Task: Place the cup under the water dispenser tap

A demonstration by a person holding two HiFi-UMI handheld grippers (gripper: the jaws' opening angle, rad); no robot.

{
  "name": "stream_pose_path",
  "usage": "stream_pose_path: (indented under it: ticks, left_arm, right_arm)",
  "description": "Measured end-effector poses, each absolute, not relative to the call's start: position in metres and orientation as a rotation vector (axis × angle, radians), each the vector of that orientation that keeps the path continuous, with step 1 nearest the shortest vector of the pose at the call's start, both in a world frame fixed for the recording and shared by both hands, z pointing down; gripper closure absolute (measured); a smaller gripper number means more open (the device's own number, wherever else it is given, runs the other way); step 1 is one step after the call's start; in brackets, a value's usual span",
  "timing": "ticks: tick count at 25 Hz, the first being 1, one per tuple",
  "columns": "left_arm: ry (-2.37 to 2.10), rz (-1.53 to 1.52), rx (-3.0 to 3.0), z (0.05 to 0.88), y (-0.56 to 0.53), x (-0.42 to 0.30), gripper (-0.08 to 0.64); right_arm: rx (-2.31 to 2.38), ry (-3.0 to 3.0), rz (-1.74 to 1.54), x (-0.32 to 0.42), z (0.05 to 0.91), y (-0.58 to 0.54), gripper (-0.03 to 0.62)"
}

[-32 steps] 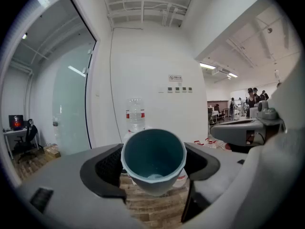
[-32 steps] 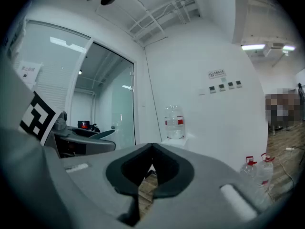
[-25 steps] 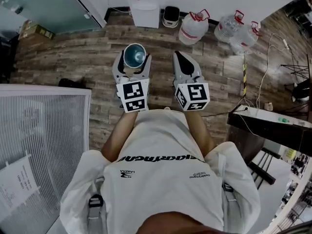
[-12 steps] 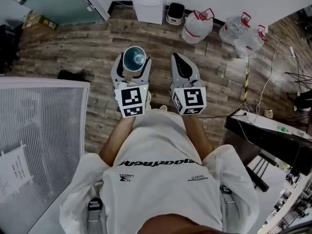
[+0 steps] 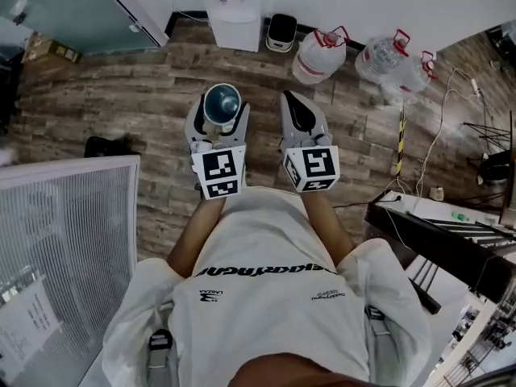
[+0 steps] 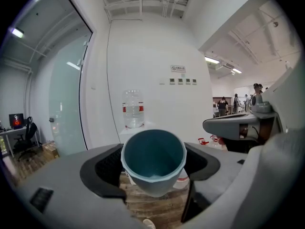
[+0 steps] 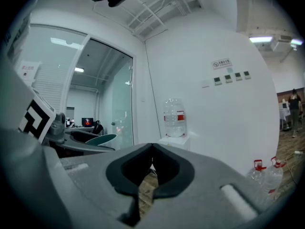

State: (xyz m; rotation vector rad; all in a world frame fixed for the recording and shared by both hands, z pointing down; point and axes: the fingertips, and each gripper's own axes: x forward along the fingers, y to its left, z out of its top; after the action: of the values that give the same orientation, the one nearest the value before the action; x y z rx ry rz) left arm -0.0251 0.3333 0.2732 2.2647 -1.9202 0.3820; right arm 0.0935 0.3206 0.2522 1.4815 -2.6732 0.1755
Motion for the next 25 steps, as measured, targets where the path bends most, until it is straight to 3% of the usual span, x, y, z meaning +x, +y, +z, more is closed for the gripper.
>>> stream_pose_path:
  ticks: [15, 25]
  left_arm:
    - [-1.775, 0.410, 2.307, 0.273, 0.056, -0.117, 0.196]
    - [-1.673, 0.465, 2.360, 0.304, -0.048, -0.133, 0.196]
  right_arm:
    - [1.581, -2.563, 0.181, 0.001, 0.242, 0.054, 0.594]
    - [1.632, -2.494, 0.225, -0.020, 0.276, -0.051, 0.591]
